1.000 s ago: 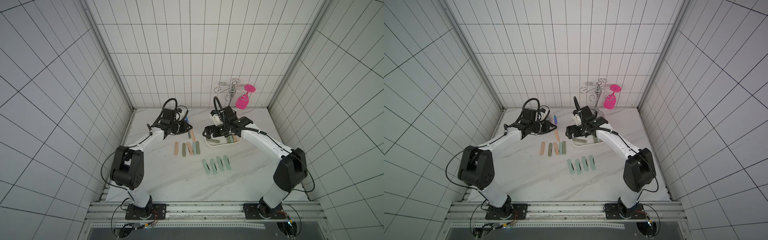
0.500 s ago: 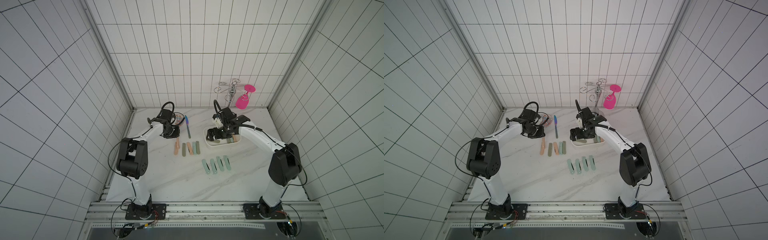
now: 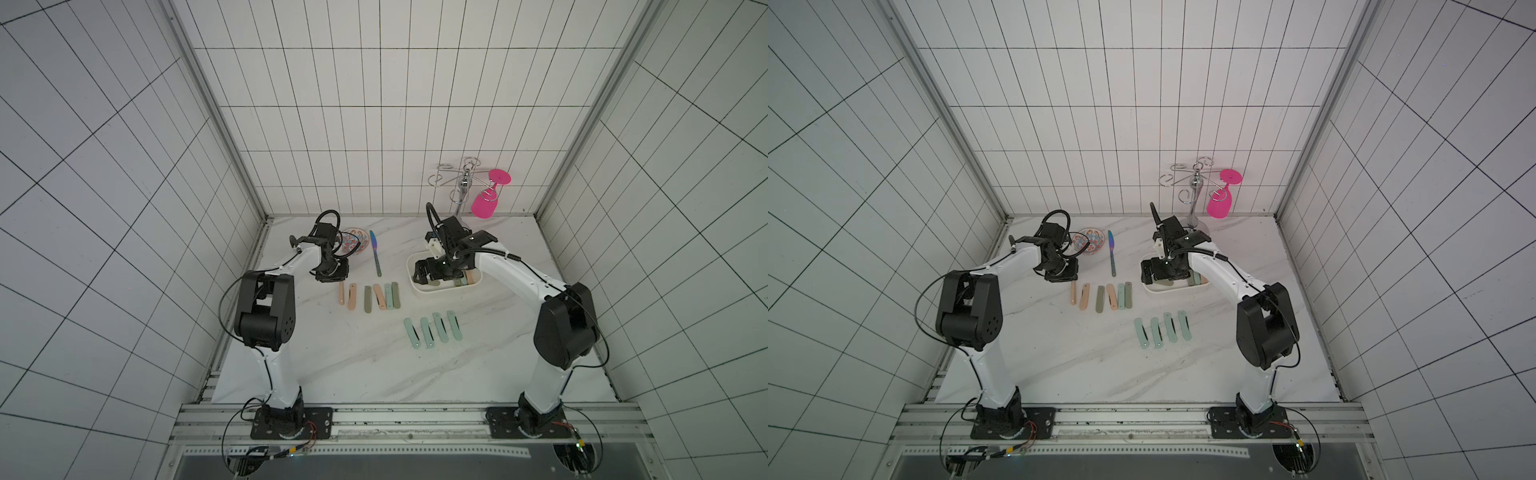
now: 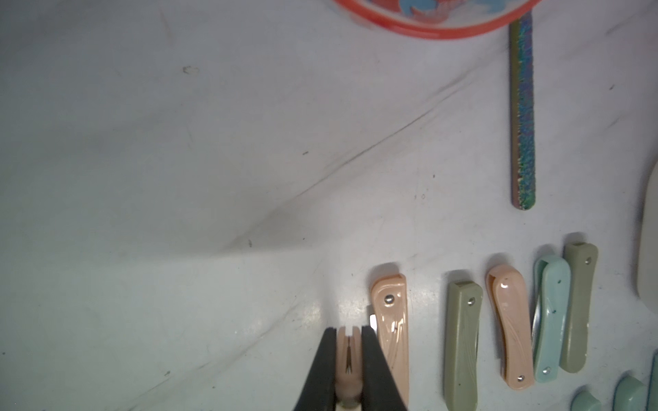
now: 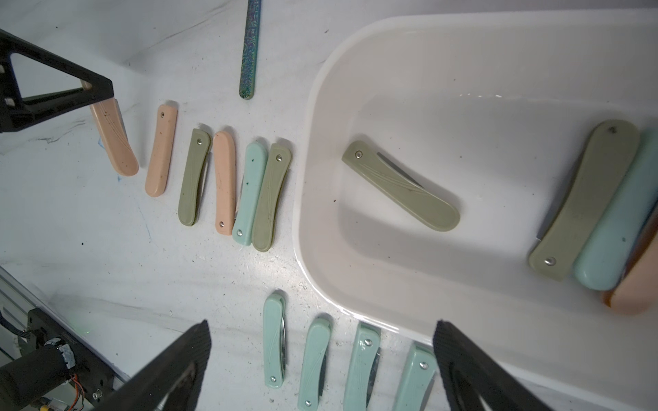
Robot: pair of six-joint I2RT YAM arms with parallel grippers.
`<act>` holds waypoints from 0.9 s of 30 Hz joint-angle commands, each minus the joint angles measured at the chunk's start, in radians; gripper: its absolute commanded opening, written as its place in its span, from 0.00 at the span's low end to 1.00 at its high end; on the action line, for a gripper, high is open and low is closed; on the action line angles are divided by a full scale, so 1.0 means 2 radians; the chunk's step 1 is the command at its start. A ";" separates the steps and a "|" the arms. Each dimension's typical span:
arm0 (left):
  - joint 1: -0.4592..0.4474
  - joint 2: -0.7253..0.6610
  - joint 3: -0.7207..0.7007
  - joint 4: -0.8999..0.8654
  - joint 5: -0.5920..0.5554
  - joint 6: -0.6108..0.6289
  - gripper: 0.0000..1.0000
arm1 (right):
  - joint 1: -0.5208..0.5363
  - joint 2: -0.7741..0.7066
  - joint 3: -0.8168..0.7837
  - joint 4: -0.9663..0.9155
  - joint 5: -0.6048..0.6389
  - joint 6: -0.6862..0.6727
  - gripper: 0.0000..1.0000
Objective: Take the fruit knife out of the storage box
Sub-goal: Place the fruit knife at the center of the board.
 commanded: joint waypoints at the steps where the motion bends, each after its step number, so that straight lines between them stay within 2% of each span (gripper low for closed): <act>1: 0.007 0.018 0.009 -0.002 -0.008 0.019 0.00 | -0.003 0.012 0.022 -0.015 0.004 -0.010 0.98; 5: 0.009 0.036 0.013 -0.002 0.011 0.028 0.00 | -0.004 0.017 0.024 -0.015 0.001 -0.010 0.99; 16: 0.009 0.049 0.010 0.009 0.005 0.026 0.00 | -0.004 0.024 0.028 -0.015 -0.004 -0.011 0.98; 22: 0.009 0.046 0.007 0.011 -0.010 0.020 0.21 | -0.005 0.023 0.026 -0.014 -0.006 -0.011 0.98; 27: 0.009 0.044 0.005 0.014 -0.017 0.018 0.27 | -0.005 0.024 0.028 -0.015 -0.007 -0.011 0.98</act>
